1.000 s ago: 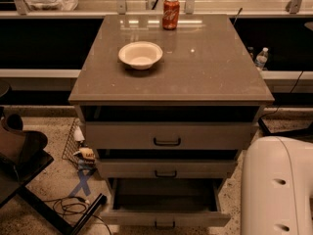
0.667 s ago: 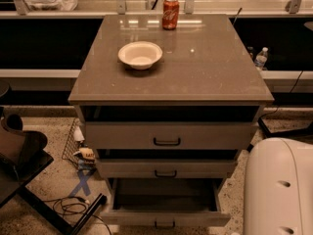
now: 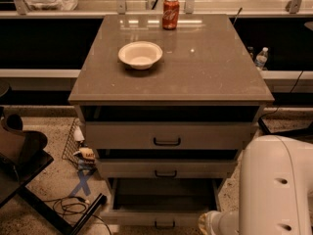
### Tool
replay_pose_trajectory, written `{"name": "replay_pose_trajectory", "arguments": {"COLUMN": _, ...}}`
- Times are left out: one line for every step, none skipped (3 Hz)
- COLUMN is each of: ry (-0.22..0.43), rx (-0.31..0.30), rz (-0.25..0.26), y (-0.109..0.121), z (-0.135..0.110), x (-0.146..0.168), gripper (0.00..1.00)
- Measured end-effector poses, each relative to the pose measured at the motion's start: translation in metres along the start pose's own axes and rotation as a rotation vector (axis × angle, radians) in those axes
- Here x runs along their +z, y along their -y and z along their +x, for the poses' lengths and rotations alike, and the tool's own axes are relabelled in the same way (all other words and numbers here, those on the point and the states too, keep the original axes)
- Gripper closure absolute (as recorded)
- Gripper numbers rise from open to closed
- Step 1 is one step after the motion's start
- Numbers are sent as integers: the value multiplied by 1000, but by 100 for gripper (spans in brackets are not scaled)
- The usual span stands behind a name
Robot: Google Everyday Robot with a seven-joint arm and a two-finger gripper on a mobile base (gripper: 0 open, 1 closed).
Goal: Open bottom drawer
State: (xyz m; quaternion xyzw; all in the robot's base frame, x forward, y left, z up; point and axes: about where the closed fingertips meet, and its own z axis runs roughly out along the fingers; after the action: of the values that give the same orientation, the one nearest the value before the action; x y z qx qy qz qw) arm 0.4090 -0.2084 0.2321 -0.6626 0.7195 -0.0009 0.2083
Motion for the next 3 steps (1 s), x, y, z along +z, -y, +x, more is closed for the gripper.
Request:
{"name": "replay_pose_trajectory", "arguments": {"ry": 14, "rx": -31, "rz": 1, "y": 7, "z": -6, "x": 4, "gripper": 93}}
{"name": "replay_pose_trajectory", "arguments": {"ry": 15, "rx": -32, "rz": 0, "y": 6, "z": -7, "x": 5, "gripper": 70}}
{"name": "replay_pose_trajectory", "arguments": {"ry": 16, "rx": -33, "rz": -1, "y": 6, "z": -8, "x": 6, "gripper": 39}}
